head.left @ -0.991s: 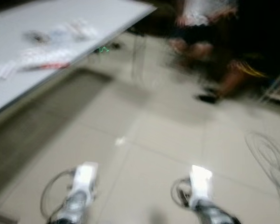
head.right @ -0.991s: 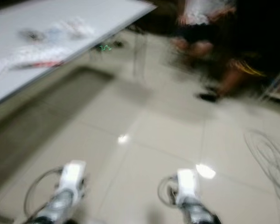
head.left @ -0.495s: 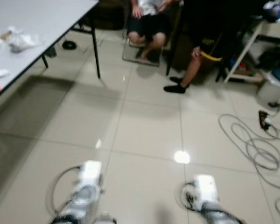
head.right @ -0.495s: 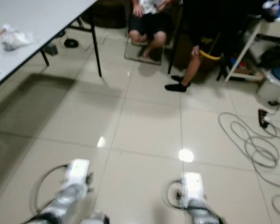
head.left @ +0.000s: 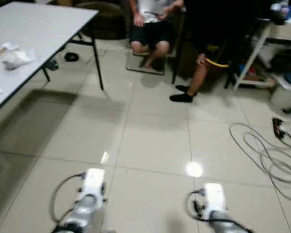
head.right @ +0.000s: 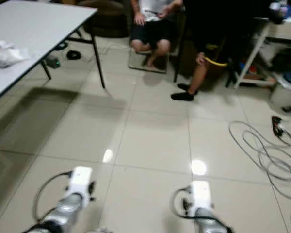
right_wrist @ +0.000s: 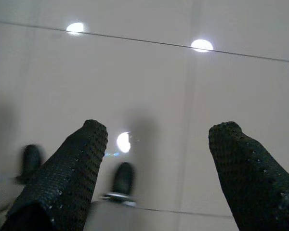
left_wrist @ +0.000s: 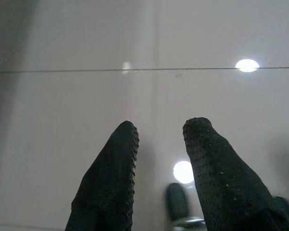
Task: Picking trash to rubbish bin
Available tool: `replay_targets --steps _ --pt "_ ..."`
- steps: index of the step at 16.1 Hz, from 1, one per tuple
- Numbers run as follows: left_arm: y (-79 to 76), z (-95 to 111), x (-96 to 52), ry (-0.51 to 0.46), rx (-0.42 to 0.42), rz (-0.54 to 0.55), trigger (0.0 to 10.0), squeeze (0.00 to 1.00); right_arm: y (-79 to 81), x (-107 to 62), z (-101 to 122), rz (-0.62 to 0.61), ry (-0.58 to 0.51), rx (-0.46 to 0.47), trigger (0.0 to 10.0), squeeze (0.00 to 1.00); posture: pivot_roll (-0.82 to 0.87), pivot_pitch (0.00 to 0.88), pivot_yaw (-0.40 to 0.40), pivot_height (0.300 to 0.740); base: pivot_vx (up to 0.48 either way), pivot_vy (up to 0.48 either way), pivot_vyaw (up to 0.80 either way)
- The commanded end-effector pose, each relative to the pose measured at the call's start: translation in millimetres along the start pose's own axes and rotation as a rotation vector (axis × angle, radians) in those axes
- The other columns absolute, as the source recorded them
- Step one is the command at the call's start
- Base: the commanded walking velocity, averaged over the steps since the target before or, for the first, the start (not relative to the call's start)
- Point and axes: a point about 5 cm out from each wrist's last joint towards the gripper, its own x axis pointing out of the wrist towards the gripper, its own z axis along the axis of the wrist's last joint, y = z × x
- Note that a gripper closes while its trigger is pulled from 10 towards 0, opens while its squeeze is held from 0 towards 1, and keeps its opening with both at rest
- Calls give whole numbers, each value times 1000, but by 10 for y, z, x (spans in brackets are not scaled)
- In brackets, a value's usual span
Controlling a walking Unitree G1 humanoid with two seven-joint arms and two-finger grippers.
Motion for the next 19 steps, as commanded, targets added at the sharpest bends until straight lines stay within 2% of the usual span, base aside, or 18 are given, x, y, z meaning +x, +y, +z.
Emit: replay_targets --steps 1,6,13,19 --pt "-31 30 8 -3 1 -17 10000 0 -30 10 68 -11 -17 9 10000 0 65 30 -29 740 352 0 0" --pt "-6 67 19 -10 18 -18 10000 0 3 17 90 -8 -22 21 10000 0 70 4 -13 740 324 0 0" --pt "-37 141 34 -35 -5 -32 10000 0 2 23 132 -13 -37 47 10000 0 57 6 -13 740 0 0 0" --pt "-79 114 31 -16 8 -33 10000 0 -53 18 129 -26 -36 50 10000 0 49 25 -22 740 45 0 0"
